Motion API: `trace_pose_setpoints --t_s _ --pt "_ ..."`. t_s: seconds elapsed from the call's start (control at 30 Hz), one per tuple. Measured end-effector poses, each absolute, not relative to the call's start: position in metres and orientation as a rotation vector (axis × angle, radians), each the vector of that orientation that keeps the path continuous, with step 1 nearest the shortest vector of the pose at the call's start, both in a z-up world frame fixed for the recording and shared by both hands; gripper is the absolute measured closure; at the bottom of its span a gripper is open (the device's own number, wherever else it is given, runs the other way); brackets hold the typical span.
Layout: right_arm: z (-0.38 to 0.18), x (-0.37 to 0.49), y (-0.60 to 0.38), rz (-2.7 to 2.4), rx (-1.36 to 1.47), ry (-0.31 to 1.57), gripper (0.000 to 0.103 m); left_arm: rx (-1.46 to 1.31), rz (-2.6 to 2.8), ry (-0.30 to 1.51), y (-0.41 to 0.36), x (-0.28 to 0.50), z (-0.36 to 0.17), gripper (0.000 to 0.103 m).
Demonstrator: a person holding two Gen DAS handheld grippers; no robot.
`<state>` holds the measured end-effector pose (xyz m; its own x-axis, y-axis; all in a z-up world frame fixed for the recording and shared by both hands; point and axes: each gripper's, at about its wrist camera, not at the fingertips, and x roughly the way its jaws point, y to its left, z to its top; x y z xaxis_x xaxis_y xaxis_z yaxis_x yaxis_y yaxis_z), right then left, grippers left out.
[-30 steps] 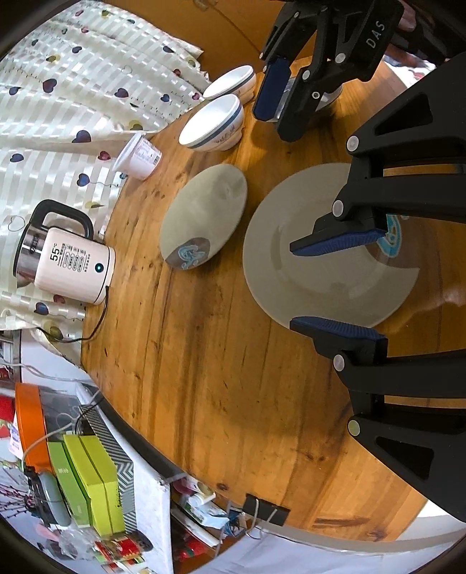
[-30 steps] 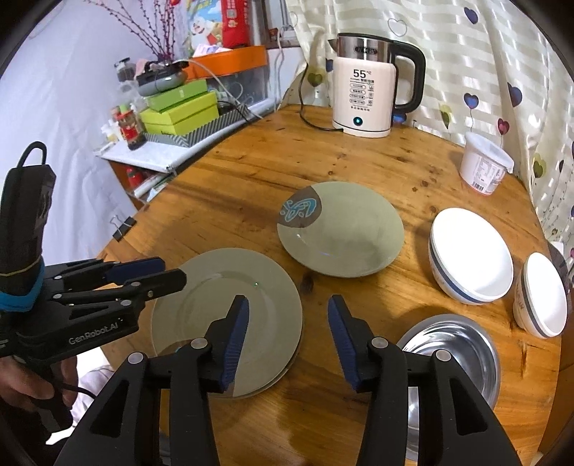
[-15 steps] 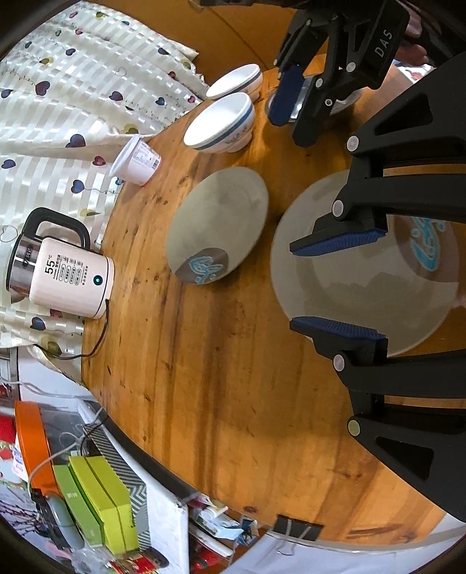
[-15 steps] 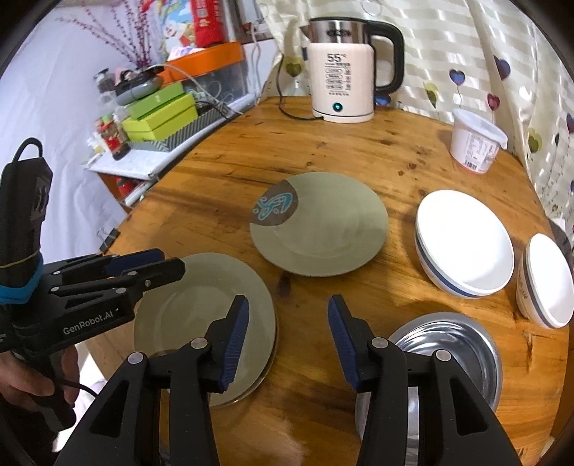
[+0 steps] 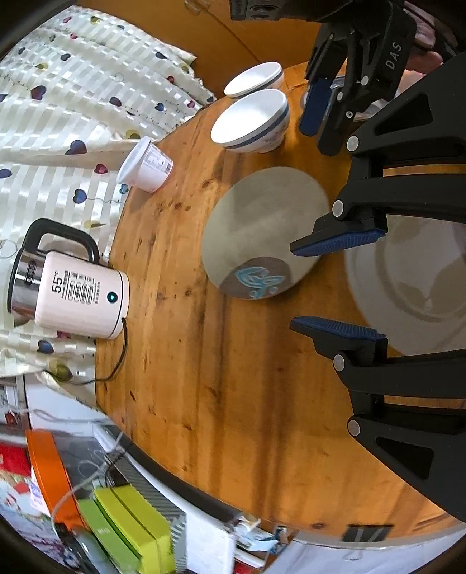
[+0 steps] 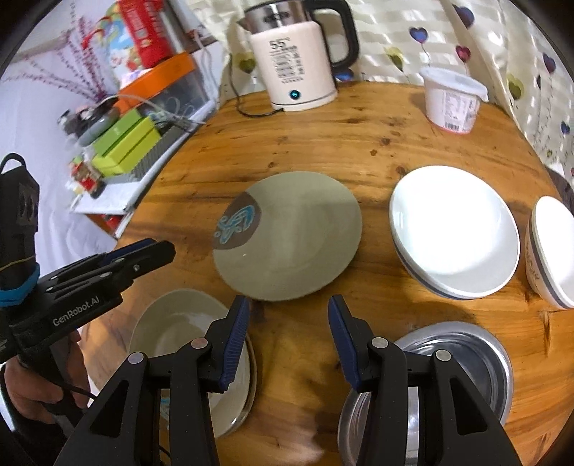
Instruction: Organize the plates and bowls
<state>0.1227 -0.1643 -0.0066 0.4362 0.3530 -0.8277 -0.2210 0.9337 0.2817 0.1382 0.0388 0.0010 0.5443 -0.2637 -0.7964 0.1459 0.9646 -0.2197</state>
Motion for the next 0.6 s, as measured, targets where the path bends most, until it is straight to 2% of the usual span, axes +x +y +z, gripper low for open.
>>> trace_pose_setpoints --t_s 0.6 --pt "-0.025 0.156 -0.16 0.267 0.192 1.15 0.057 -0.137 -0.308 1.072 0.026 0.201 -0.034 0.067"
